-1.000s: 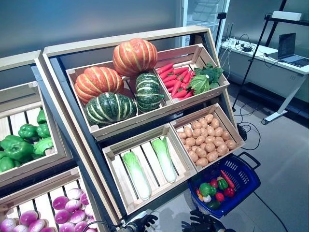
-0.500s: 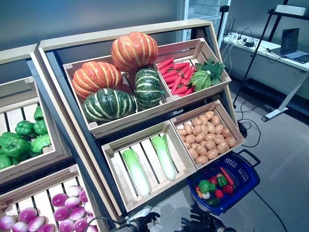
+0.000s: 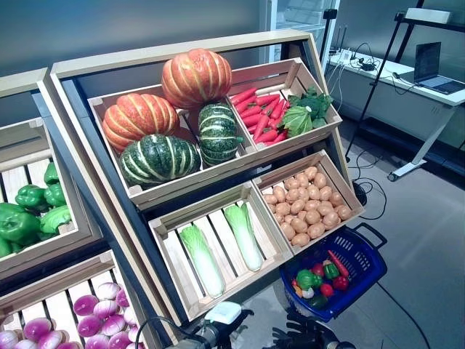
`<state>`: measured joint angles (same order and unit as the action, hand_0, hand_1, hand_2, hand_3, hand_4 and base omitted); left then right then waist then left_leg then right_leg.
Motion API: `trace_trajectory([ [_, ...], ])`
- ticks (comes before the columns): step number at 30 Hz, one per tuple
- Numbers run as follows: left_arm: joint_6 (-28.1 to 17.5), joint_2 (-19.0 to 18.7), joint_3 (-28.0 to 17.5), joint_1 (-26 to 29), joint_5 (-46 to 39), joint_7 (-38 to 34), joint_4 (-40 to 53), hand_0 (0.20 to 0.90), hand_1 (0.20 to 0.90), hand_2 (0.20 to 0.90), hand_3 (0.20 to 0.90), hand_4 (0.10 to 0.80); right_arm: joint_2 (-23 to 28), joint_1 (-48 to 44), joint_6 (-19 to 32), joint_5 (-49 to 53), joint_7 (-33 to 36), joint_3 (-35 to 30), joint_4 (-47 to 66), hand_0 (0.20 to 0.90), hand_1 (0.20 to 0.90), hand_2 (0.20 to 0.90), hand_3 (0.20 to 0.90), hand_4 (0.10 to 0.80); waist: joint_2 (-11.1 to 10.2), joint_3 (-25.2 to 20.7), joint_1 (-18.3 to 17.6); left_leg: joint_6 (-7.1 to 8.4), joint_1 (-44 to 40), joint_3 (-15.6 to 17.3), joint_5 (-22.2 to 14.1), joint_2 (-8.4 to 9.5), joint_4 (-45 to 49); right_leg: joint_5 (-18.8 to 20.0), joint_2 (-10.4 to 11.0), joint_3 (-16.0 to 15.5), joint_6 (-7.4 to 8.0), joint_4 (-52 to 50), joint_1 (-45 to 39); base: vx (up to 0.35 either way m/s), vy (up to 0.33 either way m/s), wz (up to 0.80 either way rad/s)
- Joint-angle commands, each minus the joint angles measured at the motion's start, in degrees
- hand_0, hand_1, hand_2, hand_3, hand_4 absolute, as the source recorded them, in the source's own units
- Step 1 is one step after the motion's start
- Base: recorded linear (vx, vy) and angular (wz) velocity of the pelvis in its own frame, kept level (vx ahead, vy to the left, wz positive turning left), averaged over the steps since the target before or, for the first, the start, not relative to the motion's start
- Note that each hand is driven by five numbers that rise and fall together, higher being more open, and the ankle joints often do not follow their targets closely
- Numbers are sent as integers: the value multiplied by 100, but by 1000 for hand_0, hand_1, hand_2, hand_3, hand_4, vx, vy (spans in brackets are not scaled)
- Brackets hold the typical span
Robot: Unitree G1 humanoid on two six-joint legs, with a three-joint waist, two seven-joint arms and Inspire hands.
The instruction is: Put vegetables into the basket
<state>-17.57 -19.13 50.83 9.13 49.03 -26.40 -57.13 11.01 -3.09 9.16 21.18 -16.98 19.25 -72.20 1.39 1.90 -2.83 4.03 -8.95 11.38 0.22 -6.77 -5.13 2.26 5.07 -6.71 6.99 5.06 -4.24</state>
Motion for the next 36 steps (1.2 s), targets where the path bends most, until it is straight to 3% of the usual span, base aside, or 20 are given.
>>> trace_trajectory([
  [1,487,-90,-209,1158,907,-1263,271,900,900,900,900,800,170,-341,79,157,-165,427,-206,900,900,900,900,800,102,111,-257,-97,245,-254,19,156,13,-128,-10,-194,-77,-117,-238,98,-5,0],
  [3,1020,-304,-193,1377,1260,-1594,379,900,900,900,900,800,180,-274,139,156,-170,413,-214,900,900,900,900,800,121,94,-295,-106,245,-238,21,158,13,-146,10,-203,-69,-174,-212,99,-7,-1],
  [6,1423,-543,-161,1652,1585,-1602,509,900,900,900,900,800,203,-193,217,184,-141,416,-169,900,900,900,900,800,156,139,-351,-120,272,-201,52,136,50,-253,35,-212,-95,-440,-83,63,5,-1],
  [9,2002,-657,83,2055,1453,-1495,599,900,900,900,900,800,313,-305,260,334,-44,445,-37,900,900,900,900,800,213,364,-423,-114,565,-254,66,125,327,-376,72,-157,-161,-884,331,-66,40,-3],
  [12,2251,-757,235,2520,1231,-1527,507,900,900,900,900,800,518,-639,243,549,26,453,93,900,900,900,900,800,262,695,-477,-95,1076,-248,62,142,716,-448,78,-89,-254,-1255,842,-266,106,-10],
  [19,2344,-1267,362,3563,742,-1263,360,900,900,900,900,800,824,-1288,267,890,141,357,228,900,900,900,900,800,190,1399,-551,-74,2327,-196,-104,76,2001,-686,146,-6,-446,-2469,2053,-223,26,-20],
  [26,2364,-1928,621,4557,635,-726,357,900,900,900,900,800,1047,-1607,542,1337,115,293,444,900,900,900,900,800,3,1815,-520,-162,3523,-260,-502,-37,3273,-1011,335,-53,-473,-3774,3169,-131,-36,-1],
  [36,2420,-2372,856,5151,685,-15,665,900,900,900,900,800,1227,-1791,689,1457,64,235,558,900,900,900,900,800,-35,1989,-447,-246,4482,-466,-999,-198,4484,-1403,629,-47,-497,-4993,4018,-47,-13,0],
])
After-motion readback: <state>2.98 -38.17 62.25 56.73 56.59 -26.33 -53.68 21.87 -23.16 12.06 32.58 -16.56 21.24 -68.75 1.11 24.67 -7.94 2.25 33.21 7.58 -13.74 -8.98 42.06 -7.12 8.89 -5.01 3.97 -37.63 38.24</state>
